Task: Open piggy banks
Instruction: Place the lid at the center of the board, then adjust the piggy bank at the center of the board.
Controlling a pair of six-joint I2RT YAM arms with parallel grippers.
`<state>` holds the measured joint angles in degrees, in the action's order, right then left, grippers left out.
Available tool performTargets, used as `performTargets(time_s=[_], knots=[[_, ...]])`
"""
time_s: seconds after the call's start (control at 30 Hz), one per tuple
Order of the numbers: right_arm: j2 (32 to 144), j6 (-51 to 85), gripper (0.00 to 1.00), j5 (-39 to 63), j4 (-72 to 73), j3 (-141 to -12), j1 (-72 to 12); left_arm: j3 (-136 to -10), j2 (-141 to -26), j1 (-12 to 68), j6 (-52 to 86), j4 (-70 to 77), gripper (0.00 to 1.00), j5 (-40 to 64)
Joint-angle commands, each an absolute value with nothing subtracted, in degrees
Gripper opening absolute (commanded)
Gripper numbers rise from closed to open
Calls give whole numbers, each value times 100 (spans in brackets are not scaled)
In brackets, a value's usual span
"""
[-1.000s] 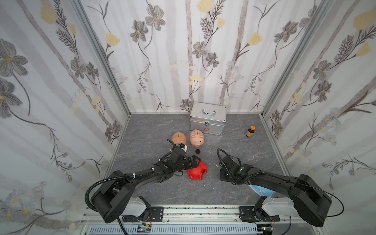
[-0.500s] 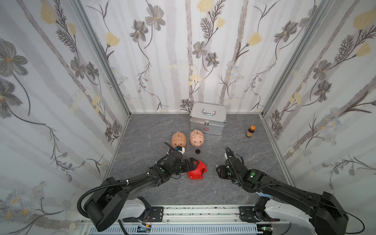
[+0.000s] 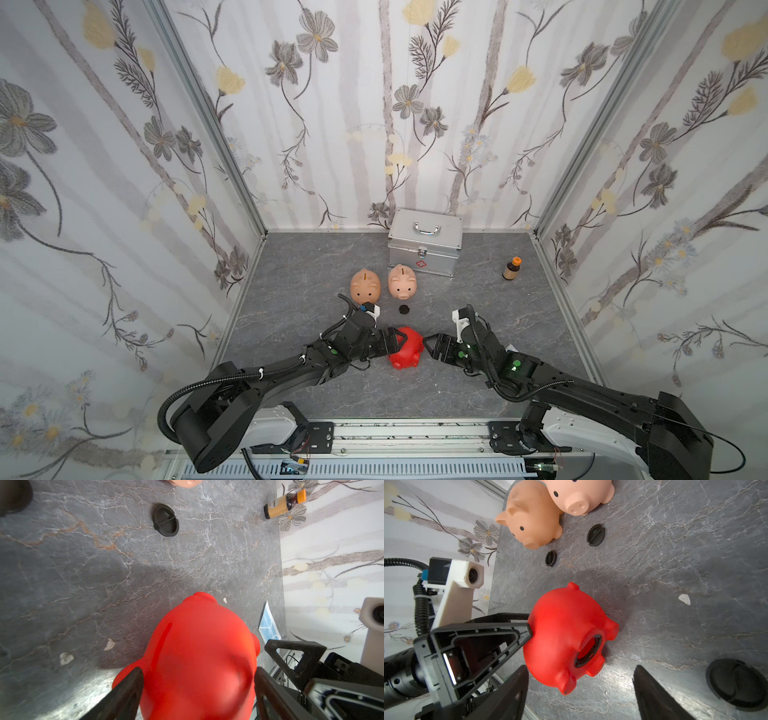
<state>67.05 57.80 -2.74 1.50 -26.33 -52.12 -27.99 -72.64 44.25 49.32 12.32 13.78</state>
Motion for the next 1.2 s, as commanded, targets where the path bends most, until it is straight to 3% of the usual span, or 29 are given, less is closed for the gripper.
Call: performTargets(time_s=[0.0, 0.43, 0.83, 1.17], knots=[[6815, 5974, 87, -308, 481, -2748, -5229, -2804, -7242, 4456, 5000, 1476, 79, 1408], [7604, 6104, 95, 122, 965, -2926, -5215, -2798, -7243, 4511, 4983, 1442, 66, 1423], [8124, 6288, 92, 425, 1494, -2753, -5037, -2778, -7092, 4535, 4931, 1440, 59, 1457], [8347, 6518, 89, 696, 2229, -2320, -4827, -2809, -7137, 4535, 4913, 1459, 59, 1436]])
